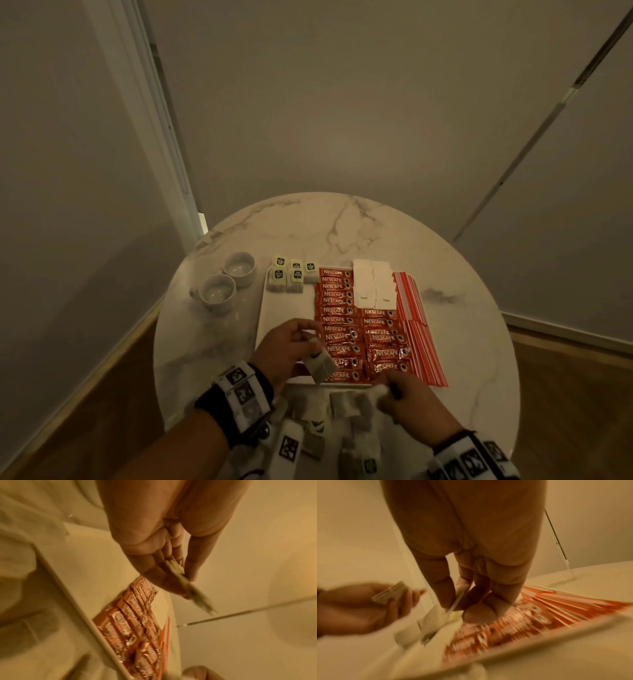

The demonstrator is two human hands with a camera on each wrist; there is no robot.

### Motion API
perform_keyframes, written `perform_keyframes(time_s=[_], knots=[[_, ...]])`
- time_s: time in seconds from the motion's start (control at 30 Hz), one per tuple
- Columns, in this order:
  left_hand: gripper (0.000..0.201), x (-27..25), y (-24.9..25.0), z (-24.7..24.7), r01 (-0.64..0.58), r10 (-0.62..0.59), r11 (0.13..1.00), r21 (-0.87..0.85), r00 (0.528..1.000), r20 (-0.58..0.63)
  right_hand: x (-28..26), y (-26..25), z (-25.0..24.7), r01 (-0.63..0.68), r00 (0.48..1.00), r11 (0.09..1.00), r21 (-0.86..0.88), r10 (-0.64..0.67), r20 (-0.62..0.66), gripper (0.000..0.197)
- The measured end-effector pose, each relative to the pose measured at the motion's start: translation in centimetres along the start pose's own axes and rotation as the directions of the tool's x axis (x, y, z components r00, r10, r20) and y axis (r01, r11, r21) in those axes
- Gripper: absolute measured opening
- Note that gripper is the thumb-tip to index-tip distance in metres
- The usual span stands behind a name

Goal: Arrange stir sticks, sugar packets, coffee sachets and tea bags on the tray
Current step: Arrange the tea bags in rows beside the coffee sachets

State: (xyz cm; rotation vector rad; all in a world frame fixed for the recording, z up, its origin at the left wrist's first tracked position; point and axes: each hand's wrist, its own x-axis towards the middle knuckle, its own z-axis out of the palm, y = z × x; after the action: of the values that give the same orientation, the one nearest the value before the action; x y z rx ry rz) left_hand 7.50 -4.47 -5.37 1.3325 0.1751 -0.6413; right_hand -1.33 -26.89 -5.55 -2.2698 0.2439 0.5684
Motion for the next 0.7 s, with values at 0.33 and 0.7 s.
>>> perform_keyframes(time_s=[0.33,0.7], knots=[[0.021,0.5,0.4,0.4,-0.006,-0.009,0.938,-0.345,0.999,-0.042,1.6,-9.3,-3.6,0.131,0.99,0.845,0.518,-0.138,-0.025,0.032],[0.028,2.4,0.8,-1.5,-0.058,0.077,0.995,0.087,0.97,-0.232,6.0,-9.3,-4.3,0.107,0.99,0.875,0.472,-0.138,0.033,0.02]])
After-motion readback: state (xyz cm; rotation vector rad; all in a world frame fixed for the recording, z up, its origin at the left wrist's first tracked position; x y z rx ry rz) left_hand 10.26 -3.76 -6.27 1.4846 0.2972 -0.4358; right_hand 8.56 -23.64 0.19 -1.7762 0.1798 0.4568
